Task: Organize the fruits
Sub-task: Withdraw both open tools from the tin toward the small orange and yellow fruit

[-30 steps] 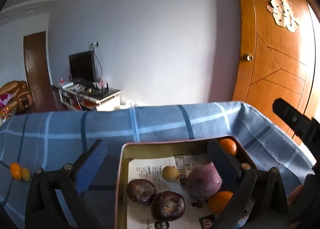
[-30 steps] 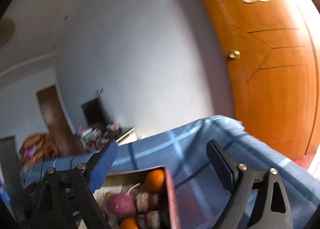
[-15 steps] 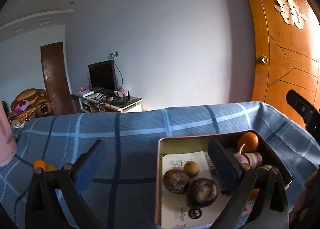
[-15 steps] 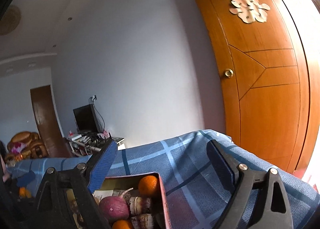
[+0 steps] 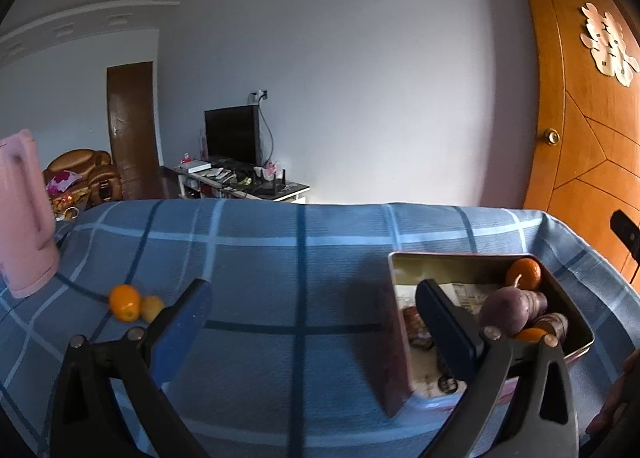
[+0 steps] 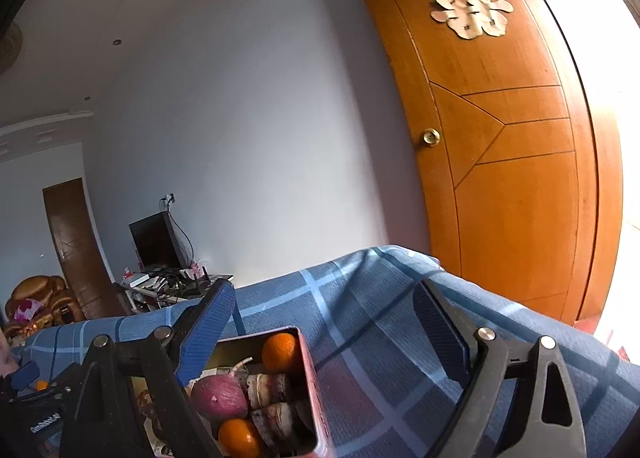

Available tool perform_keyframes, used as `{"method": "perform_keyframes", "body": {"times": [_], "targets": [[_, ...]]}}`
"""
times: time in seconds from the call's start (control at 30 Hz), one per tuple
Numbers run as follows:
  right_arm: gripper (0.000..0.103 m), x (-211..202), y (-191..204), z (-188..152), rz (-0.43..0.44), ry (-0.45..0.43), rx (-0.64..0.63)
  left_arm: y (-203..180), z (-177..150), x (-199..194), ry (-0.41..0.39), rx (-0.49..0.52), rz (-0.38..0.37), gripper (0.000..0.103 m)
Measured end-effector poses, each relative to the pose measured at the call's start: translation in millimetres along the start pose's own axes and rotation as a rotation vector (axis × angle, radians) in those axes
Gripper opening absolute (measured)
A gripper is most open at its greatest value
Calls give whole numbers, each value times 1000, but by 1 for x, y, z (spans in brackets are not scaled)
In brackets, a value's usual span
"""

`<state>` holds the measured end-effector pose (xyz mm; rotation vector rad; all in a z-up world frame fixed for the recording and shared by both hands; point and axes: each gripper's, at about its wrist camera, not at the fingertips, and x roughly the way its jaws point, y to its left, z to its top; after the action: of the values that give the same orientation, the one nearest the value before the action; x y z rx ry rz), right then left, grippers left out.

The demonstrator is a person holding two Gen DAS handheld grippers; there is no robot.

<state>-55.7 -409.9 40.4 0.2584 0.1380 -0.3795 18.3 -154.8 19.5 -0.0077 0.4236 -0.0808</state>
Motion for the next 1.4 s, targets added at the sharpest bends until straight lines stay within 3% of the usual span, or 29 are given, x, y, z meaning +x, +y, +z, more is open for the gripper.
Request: {"method": "perform_keyframes", "body": {"times": [0.7, 1.0, 1.4], "targets": [[92, -51, 14, -17, -52, 32, 10, 25, -13, -36, -37, 72, -3, 103], [92, -61, 54, -29, -22, 78, -80, 40, -16, -43, -39, 84, -2, 103], [92, -64, 111, -47, 64, 139, -94, 88, -15, -38, -9, 78, 35, 103]]}}
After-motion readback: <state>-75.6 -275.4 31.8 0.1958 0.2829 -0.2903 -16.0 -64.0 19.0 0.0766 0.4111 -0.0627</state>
